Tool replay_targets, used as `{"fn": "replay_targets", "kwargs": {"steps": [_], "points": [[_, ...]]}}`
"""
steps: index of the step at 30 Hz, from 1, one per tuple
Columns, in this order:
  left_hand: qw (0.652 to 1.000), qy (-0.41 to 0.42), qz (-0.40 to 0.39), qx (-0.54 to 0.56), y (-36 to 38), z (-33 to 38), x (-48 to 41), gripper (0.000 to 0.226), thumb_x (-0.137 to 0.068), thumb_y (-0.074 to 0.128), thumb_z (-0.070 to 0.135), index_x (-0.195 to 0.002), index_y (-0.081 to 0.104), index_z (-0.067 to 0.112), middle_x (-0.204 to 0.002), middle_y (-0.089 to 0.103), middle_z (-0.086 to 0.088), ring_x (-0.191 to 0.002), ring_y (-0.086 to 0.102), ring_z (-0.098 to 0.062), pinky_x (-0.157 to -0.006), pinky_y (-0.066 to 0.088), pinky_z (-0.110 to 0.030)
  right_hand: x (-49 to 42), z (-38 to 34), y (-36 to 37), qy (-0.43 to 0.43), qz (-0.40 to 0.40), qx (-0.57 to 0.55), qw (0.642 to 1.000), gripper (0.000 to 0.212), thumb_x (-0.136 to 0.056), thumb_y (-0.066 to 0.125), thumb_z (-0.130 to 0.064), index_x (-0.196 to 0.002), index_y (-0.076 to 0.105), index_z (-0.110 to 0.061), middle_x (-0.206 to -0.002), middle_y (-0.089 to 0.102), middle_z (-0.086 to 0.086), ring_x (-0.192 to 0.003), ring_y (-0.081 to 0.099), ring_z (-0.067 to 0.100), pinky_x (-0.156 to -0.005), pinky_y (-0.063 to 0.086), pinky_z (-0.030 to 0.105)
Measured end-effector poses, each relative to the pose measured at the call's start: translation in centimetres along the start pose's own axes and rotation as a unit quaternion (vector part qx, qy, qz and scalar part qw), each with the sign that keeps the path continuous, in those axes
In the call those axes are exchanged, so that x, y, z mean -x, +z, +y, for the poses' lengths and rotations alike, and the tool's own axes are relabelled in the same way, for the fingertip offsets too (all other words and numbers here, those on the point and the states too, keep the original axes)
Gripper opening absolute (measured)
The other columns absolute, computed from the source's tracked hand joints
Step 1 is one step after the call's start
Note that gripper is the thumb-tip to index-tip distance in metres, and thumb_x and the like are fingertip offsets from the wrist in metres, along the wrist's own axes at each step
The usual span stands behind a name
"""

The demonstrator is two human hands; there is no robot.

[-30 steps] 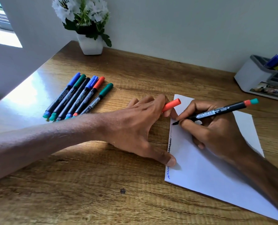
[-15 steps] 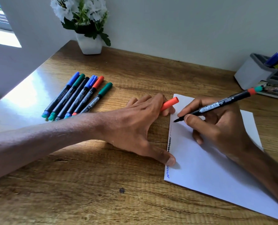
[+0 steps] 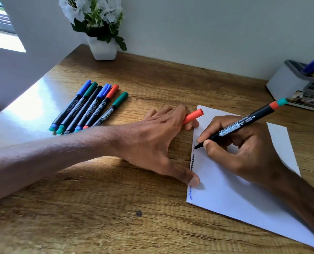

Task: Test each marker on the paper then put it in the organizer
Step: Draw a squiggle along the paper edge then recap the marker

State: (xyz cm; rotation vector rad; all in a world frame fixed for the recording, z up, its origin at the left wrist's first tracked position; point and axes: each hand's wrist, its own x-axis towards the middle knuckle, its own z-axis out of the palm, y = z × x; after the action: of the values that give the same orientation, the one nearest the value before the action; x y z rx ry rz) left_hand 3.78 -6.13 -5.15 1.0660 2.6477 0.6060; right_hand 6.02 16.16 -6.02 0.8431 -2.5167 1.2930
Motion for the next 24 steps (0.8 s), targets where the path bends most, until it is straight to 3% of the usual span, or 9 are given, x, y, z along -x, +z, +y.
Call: {"fn": "replay_targets", "kwargs": {"steps": [4,9,16,24], "points": [[1.0,-0.002,-0.003,-0.003,-0.01,0.02,-0.03,0.091,-0.064,0.076,0.079,-0.128,0.035,0.027,-0.121,0.037,0.028,-0.117,0.037,-0.002,-0.111,0.034,-0.036,0.03,0.07,0.1,-0.006,-0.006,0.008,1.0,0.01,-0.075,0.07,-0.001,-0.078,0.076,-0.009,-0.071,0.07,-0.001,-0.053,0.059,0.025,-0.046,0.048,0.039],[1.0,-0.002,-0.001,-0.004,-0.02,0.02,-0.03,0.091,-0.064,0.076,0.079,-0.126,0.035,0.026,-0.119,0.037,0.029,-0.117,0.038,-0.002,-0.11,0.035,-0.039,-0.12,0.28,0.18,0.011,0.02,0.016,1.0,0.01,-0.077,0.069,-0.005,-0.079,0.076,-0.012,-0.073,0.072,0.007,-0.059,0.065,0.033,-0.048,0.051,0.046],[1.0,-0.003,0.003,-0.004,0.03,0.02,-0.03,0.092,-0.064,0.076,0.079,-0.125,0.036,0.024,-0.116,0.037,0.031,-0.115,0.038,-0.002,-0.11,0.035,-0.038,-0.32,0.34,0.33,0.027,0.043,0.029,0.998,0.011,-0.078,0.068,-0.008,-0.078,0.076,-0.015,-0.072,0.072,0.006,-0.064,0.068,0.029,-0.048,0.053,0.046],[1.0,-0.004,-0.003,-0.002,-0.1,0.11,-0.02,0.095,-0.064,0.077,0.079,-0.129,0.035,0.024,-0.123,0.041,0.023,-0.119,0.04,-0.006,-0.109,0.037,-0.041,0.05,-0.02,0.05,-0.013,-0.018,0.011,1.0,0.011,-0.075,0.069,0.0,-0.076,0.075,-0.01,-0.069,0.07,0.002,-0.052,0.059,0.026,-0.047,0.047,0.039]]}}
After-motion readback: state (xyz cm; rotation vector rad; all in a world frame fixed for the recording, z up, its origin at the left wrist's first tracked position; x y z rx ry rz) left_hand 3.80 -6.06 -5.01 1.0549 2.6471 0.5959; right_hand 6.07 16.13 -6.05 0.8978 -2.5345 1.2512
